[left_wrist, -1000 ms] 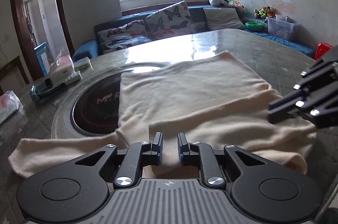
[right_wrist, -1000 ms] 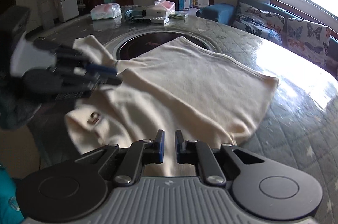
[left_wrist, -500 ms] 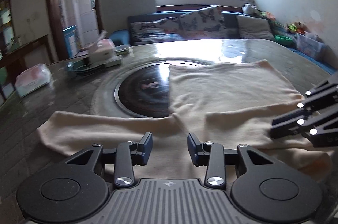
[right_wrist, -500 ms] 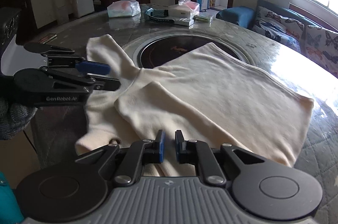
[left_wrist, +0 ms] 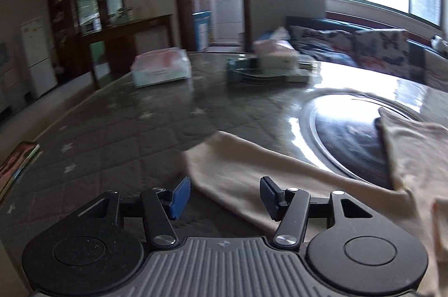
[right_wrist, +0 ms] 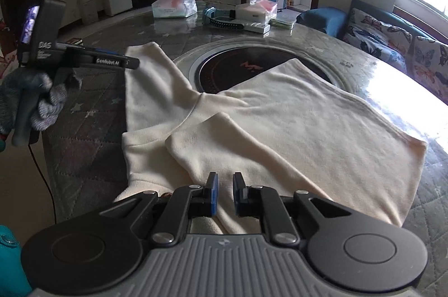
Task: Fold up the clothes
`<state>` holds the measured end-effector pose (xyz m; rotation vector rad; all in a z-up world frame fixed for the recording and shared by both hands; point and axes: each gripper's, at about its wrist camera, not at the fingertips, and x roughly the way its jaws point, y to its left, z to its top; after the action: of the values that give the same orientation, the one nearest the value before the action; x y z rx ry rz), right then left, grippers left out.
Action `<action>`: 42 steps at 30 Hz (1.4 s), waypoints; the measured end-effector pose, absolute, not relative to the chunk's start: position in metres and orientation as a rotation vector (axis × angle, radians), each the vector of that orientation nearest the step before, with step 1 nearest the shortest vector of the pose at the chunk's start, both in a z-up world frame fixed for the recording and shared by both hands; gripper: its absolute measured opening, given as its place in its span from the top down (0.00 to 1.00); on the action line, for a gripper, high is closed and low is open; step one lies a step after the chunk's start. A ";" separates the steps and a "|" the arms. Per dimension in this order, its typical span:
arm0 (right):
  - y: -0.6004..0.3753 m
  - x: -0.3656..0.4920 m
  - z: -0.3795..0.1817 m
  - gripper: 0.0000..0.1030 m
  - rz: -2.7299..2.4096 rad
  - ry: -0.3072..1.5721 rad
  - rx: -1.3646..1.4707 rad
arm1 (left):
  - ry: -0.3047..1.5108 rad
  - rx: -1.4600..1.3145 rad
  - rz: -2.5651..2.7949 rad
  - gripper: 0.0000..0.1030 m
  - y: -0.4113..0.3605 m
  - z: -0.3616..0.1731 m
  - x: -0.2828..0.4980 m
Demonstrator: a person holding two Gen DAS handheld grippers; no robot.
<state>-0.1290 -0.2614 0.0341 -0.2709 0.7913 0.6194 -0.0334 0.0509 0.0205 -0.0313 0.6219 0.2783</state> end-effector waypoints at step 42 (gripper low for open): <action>-0.357 -0.154 0.056 0.89 0.408 0.697 -0.027 | 0.574 0.027 -0.462 0.95 -0.164 0.052 -0.097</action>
<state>-0.1543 -0.3570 0.0558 -0.0271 0.6970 0.4079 -0.0971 -0.1644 0.0523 0.0267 0.5739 -0.4616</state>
